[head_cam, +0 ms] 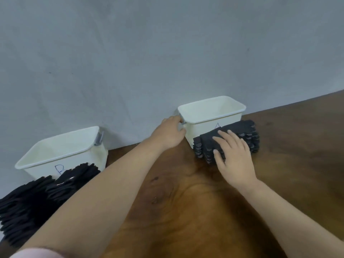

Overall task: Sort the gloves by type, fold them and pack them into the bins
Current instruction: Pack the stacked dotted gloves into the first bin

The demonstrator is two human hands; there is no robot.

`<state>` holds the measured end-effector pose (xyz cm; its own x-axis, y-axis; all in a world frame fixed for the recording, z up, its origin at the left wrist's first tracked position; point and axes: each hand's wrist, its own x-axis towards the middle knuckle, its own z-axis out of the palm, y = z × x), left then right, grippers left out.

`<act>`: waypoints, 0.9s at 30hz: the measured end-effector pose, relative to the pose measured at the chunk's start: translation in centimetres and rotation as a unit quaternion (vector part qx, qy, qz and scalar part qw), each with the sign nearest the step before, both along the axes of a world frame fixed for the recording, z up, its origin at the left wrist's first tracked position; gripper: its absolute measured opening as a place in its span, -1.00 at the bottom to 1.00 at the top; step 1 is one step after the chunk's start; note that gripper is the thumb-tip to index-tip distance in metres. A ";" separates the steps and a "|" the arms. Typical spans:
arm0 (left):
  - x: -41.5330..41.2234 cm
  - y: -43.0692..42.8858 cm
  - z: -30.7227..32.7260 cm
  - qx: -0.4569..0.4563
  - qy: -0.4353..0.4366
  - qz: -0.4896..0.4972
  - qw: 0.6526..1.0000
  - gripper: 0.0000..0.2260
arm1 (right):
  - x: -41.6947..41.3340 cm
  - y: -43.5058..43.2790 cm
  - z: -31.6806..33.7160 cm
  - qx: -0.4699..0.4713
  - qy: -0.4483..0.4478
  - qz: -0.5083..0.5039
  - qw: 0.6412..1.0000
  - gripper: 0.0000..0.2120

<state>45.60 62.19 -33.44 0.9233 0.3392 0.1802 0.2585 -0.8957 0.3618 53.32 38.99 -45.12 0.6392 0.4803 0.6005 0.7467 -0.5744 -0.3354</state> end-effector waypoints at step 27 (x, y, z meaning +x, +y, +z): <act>9.8 2.8 -2.6 0.085 0.116 -0.082 0.986 -0.72 | 1.2 -1.9 -5.2 0.004 0.014 -0.020 1.000 -0.52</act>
